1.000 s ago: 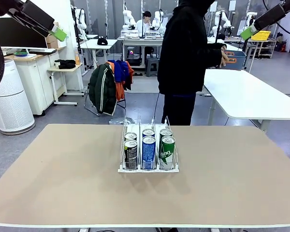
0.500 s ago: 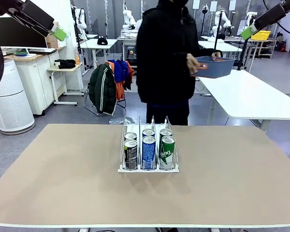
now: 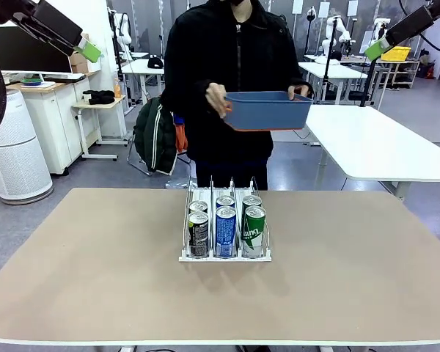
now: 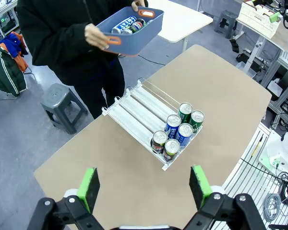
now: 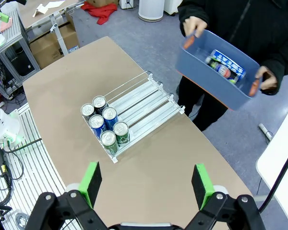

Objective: Fill the beverage cans into the dispenser.
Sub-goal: Pick up the Ionic drink handed by the human.

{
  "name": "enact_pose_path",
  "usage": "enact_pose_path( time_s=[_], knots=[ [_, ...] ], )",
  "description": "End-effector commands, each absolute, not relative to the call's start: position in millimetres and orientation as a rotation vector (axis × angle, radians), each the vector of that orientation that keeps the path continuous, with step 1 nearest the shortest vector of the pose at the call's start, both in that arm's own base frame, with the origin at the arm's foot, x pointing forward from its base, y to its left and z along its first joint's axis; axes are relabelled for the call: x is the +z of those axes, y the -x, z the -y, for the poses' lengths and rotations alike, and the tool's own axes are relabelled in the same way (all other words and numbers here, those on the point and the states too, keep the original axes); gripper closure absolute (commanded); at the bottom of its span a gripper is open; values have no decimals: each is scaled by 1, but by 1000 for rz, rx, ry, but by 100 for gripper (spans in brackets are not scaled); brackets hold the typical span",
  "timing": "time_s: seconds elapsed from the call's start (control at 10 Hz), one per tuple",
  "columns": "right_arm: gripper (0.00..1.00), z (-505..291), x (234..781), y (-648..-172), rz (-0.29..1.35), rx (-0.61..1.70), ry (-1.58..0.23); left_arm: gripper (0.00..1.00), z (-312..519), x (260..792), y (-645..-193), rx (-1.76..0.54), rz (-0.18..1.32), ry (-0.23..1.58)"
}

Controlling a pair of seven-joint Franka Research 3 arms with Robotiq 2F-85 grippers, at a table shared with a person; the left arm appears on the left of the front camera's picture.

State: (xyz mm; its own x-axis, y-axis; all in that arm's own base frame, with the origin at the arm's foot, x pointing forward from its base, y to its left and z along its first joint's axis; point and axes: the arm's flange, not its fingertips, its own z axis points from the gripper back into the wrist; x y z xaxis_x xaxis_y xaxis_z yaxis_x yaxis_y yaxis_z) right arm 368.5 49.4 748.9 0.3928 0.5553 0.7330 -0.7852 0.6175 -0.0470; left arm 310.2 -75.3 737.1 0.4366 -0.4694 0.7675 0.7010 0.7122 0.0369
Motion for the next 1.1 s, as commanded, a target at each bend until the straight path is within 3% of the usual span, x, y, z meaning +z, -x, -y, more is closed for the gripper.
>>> enact_pose_path(
  time_s=[0.0, 1.0],
  knots=[
    [0, -48, 748, -370, 789, 869, -342, 0, 75, 737, -311, -744, 847, 307],
    [0, -48, 748, -370, 789, 869, -342, 0, 75, 737, -311, -744, 847, 307]
  ],
)
